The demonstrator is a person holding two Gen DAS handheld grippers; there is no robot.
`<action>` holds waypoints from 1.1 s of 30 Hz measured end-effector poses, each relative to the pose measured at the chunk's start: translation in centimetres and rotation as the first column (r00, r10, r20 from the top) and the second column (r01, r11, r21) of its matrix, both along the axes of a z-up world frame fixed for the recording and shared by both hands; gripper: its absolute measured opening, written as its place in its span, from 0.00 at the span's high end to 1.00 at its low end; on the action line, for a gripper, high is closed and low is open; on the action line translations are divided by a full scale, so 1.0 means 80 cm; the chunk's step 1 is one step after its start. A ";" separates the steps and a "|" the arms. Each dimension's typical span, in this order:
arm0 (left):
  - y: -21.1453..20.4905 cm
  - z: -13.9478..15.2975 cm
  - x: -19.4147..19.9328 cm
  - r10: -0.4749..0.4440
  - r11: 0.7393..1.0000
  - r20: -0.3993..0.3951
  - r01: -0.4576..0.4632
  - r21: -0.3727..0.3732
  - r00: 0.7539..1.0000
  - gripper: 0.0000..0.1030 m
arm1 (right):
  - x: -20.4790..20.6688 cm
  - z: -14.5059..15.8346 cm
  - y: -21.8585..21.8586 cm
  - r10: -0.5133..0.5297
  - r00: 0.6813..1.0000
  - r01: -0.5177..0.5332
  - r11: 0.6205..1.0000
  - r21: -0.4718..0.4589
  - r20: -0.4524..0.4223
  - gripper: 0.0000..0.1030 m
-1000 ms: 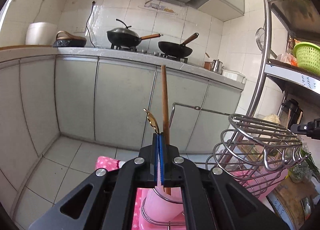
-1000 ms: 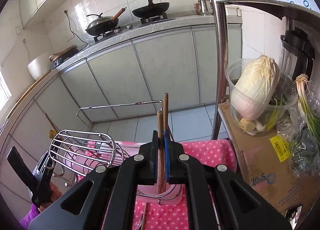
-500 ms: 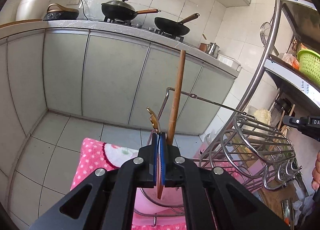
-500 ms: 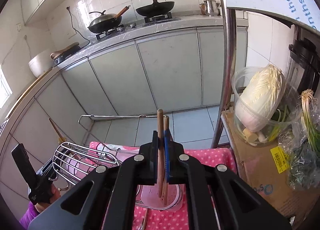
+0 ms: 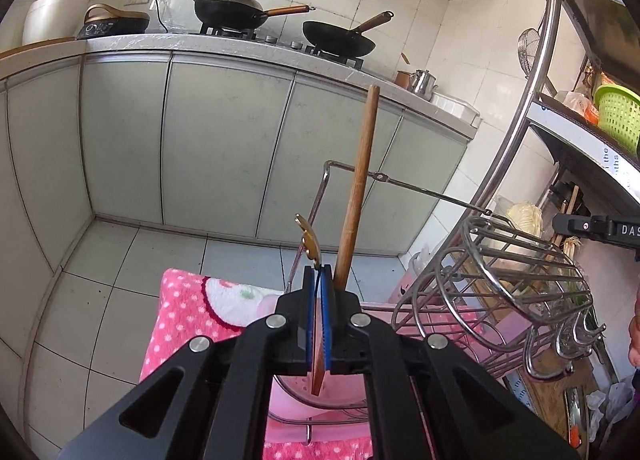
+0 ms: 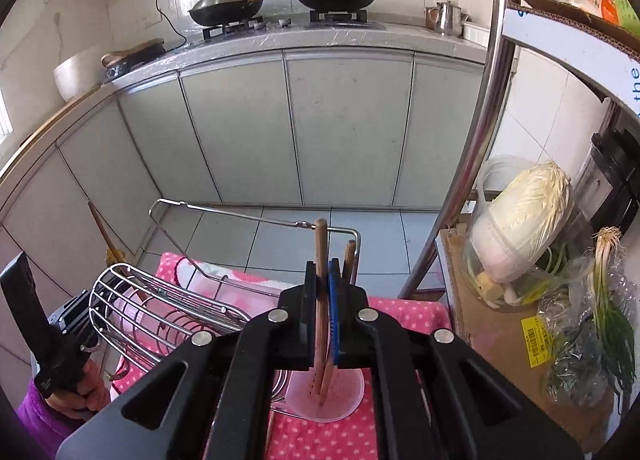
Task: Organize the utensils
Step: 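Insert the spoon and chopstick into the pink cup and open both tools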
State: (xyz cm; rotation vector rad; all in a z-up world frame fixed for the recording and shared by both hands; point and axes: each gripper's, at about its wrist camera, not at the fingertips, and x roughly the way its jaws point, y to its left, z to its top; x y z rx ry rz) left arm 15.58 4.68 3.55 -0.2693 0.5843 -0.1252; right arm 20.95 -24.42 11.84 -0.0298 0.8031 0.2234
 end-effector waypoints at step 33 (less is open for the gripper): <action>0.022 0.075 -0.083 -0.027 0.999 0.062 0.029 -0.041 0.998 0.56 | -0.124 0.024 -0.045 -0.007 0.990 -0.021 0.980 0.199 0.142 0.72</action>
